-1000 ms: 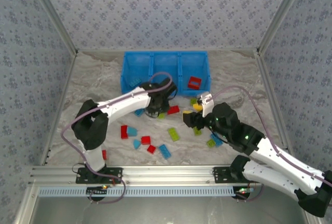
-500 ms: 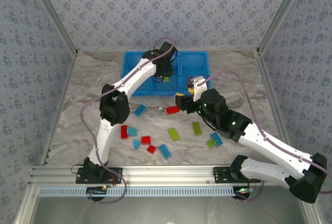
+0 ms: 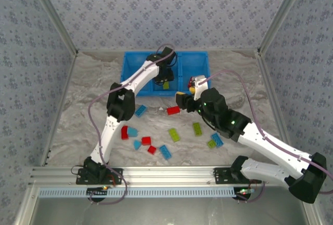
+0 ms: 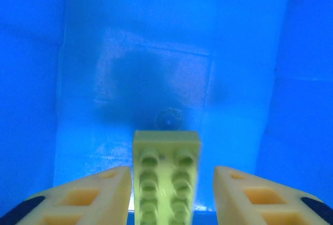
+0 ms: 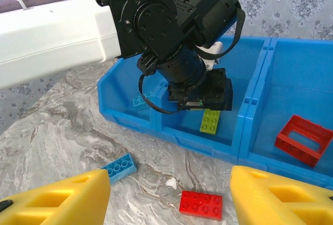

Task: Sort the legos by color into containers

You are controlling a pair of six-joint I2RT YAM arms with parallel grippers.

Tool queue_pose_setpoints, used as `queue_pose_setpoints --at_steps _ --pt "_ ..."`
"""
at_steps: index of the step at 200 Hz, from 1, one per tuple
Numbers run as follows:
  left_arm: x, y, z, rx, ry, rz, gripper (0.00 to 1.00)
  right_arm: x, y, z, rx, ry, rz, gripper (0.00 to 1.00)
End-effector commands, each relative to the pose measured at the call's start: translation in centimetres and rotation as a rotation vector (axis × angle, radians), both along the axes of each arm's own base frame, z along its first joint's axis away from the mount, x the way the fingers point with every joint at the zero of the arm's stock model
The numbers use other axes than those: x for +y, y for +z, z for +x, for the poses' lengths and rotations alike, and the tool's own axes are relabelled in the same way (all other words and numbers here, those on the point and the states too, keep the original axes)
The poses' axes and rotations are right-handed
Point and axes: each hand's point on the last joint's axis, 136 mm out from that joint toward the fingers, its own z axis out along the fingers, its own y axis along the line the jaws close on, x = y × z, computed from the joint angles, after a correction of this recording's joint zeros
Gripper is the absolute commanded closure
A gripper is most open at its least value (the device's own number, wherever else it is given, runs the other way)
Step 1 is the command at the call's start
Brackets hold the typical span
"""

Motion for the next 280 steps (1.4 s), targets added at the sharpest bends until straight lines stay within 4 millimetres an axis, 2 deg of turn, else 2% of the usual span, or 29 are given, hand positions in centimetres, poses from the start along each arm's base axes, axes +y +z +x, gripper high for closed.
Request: queue_pose_setpoints --at_steps 1,23,43,65,83,107,121,133,137,145,157,161,185,201,205,209,237,280 --pt "-0.5 2.4 0.0 -0.022 -0.018 -0.03 0.51 -0.6 0.6 0.4 0.002 -0.033 0.02 0.35" --pt "-1.0 4.7 0.1 -0.063 -0.032 -0.061 0.48 -1.3 0.7 0.4 0.003 -0.044 0.012 0.35" --pt "-1.3 7.9 0.0 -0.115 -0.033 -0.085 0.5 -2.0 0.4 0.5 0.009 -0.056 -0.004 0.35" --pt "-1.4 13.3 -0.5 -0.215 -0.025 -0.117 0.51 -2.5 -0.2 0.6 0.032 -0.062 -0.042 0.35" --pt "-0.6 18.2 -1.4 -0.308 0.004 -0.131 0.49 -2.6 -1.5 0.6 0.067 -0.065 -0.104 0.34" --pt "1.8 24.4 -4.3 -0.425 0.061 -0.131 0.47 -2.0 -4.3 0.9 0.159 -0.077 -0.211 0.27" --pt "3.1 27.7 -7.3 -0.508 0.069 -0.146 0.45 -1.0 -6.7 1.0 0.231 -0.072 -0.274 0.23" --pt "3.8 29.4 -10.3 -0.573 0.043 -0.171 0.43 0.0 -8.9 1.2 0.307 -0.065 -0.318 0.21" --pt "3.9 29.1 -11.3 -0.581 0.027 -0.169 0.42 0.3 -10.1 1.4 0.339 -0.062 -0.344 0.21" --pt "4.0 30.0 -13.5 -0.621 -0.017 -0.202 0.41 0.9 -11.8 1.6 0.392 -0.061 -0.381 0.2" --pt "3.8 30.1 -16.5 -0.643 -0.096 -0.263 0.4 1.8 -13.6 2.0 0.451 -0.058 -0.412 0.18" --pt "4.0 29.9 -17.5 -0.641 -0.114 -0.273 0.4 2.2 -13.9 2.1 0.465 -0.053 -0.414 0.15" --pt "5.8 27.2 -22.8 -0.612 -0.174 -0.277 0.4 3.6 -16.7 2.9 0.52 -0.054 -0.44 0.09" --pt "7.1 25.0 -25.4 -0.586 -0.175 -0.301 0.4 4.0 -18.8 3.4 0.555 -0.057 -0.463 0.08" --pt "7.4 24.5 -25.9 -0.579 -0.172 -0.308 0.4 3.9 -19.4 3.5 0.567 -0.059 -0.468 0.07" --pt "7.7 24.0 -26.4 -0.573 -0.172 -0.314 0.39 4.6 -18.8 4.1 0.561 -0.058 -0.448 0.08" --pt "8.6 21.1 -28.5 -0.539 -0.178 -0.33 0.39 4.7 -21.7 5.4 0.616 -0.079 -0.465 0.05" --pt "7.8 20.3 -29.2 -0.546 -0.211 -0.324 0.39 4.3 -24.5 6.7 0.659 -0.113 -0.509 0.06"
